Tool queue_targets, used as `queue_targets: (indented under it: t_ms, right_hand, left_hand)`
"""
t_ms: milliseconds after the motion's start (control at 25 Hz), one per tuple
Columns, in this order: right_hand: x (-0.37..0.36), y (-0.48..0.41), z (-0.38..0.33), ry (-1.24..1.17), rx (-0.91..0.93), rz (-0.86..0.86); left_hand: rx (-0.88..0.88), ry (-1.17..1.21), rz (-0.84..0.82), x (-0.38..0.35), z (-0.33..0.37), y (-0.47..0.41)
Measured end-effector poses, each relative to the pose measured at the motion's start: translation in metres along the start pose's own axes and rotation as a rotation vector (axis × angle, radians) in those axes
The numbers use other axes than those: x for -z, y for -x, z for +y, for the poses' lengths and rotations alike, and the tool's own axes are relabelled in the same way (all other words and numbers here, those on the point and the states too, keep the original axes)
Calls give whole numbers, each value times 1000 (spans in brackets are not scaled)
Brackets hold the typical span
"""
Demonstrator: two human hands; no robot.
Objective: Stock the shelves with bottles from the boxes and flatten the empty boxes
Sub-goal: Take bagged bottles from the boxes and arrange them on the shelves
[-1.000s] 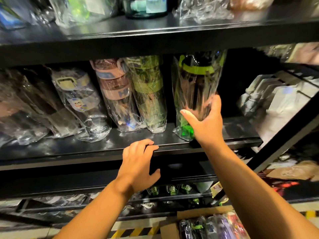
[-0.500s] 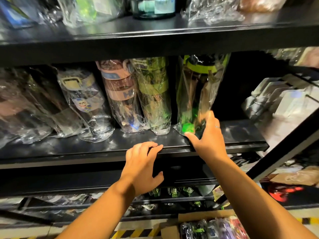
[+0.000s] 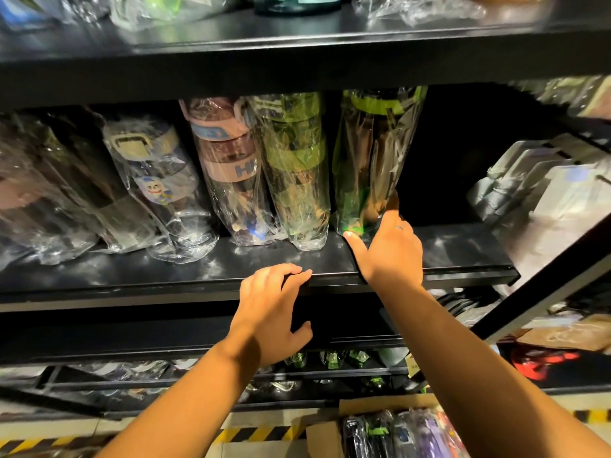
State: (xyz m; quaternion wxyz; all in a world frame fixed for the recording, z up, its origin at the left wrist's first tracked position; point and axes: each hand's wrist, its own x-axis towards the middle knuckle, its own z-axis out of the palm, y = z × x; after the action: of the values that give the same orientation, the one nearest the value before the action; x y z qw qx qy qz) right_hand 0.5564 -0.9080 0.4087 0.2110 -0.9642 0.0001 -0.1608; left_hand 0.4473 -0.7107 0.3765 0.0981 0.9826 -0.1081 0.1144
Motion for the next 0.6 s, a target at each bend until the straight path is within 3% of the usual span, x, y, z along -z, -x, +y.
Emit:
queue_targets:
  t_ms: [200, 400, 480, 600]
  right_hand:
    - [1, 14, 10, -60, -9, -22]
    - [-9, 125, 8, -34, 100, -93]
    - [-28, 180, -11, -17, 216, -234]
    - [-59, 252, -53, 95, 333, -589]
  left_hand:
    - [-38, -28, -5, -2, -5, 6]
    - [42, -139, 21, -9, 2, 57]
    - [154, -115, -20, -20, -11, 101]
    - [322, -123, -169, -27, -53, 190]
